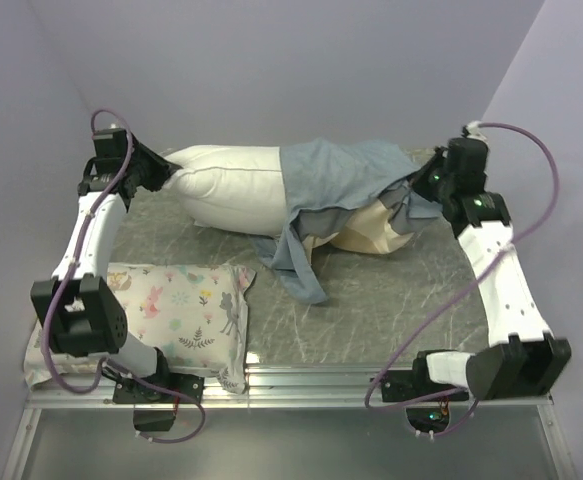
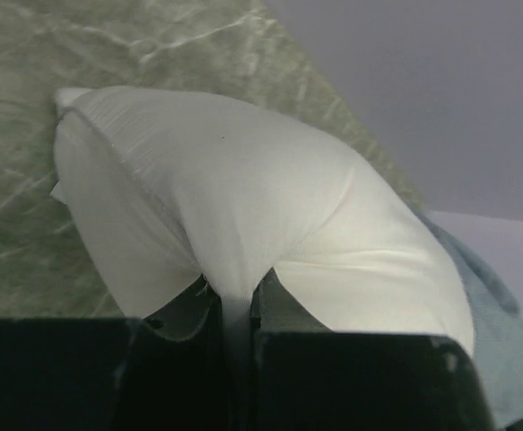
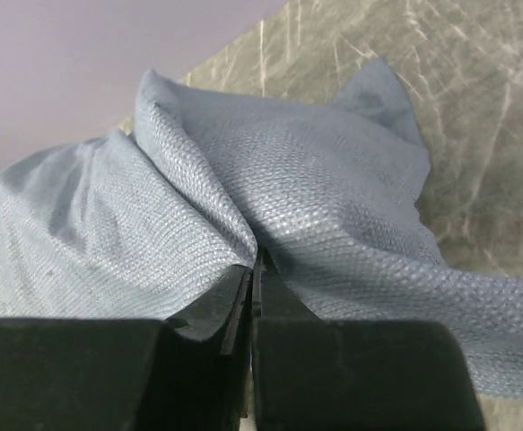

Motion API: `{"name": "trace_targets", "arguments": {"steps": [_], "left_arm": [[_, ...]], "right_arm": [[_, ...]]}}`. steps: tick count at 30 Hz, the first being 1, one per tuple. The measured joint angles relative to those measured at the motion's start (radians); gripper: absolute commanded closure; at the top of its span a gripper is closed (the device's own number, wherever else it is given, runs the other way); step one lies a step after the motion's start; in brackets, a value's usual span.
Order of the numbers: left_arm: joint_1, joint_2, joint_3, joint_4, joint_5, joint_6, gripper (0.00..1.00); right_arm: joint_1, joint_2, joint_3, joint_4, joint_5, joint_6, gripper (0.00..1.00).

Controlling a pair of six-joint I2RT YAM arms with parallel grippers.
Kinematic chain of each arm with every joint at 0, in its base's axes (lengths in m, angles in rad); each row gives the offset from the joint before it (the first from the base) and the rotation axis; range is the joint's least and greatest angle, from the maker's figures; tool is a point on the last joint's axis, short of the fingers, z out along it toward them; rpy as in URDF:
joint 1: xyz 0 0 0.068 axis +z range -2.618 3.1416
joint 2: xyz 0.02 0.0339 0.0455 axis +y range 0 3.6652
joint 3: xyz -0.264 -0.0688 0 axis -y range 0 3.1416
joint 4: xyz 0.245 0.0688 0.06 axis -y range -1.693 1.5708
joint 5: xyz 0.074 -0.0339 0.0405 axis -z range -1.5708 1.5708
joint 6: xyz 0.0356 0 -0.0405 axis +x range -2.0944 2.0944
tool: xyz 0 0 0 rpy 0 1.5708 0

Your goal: Remove the pillowcase from the pillow

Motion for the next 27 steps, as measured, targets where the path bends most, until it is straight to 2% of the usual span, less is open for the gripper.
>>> {"name": "trace_targets", "arguments": {"steps": [1,3,4,7,10,15,17,22,27], "left_arm": [[-0.001,0.029,-0.007,0.005,-0.015,0.007,0.97],[-0.004,0.083,-0.009,0.013,-0.04,0.013,0.81],[-0.005,0.101,-0.009,0.026,-0.046,0.018,0.59],[-0.018,0.127,0.021,0.044,-0.074,0.051,0.31],[-0.044,0.128,0.097,0.038,-0.12,0.1,0.22],[-0.14,0.104,0.192,0.004,-0.285,0.212,0.17],[-0.205,0.081,0.199,-0.021,-0.394,0.265,0.01],[-0.387,0.028,0.195,-0.048,-0.586,0.344,0.01],[-0.465,-0.067,0.076,-0.003,-0.661,0.361,0.01]], "right_arm": [[0.029,0.04,0.019,0.005,0.024,-0.006,1.0],[0.066,0.127,0.057,0.026,0.055,-0.016,1.0],[0.08,0.185,0.089,0.036,0.073,-0.021,1.0],[0.106,0.317,0.164,0.062,0.116,-0.035,1.0],[0.122,0.405,0.233,0.064,0.151,-0.047,1.0],[0.128,0.499,0.367,0.027,0.183,-0.074,1.0],[0.129,0.542,0.43,0.001,0.193,-0.086,1.0],[0.129,0.629,0.516,-0.014,0.202,-0.102,0.93],[0.128,0.669,0.558,-0.03,0.203,-0.113,0.89]]}}
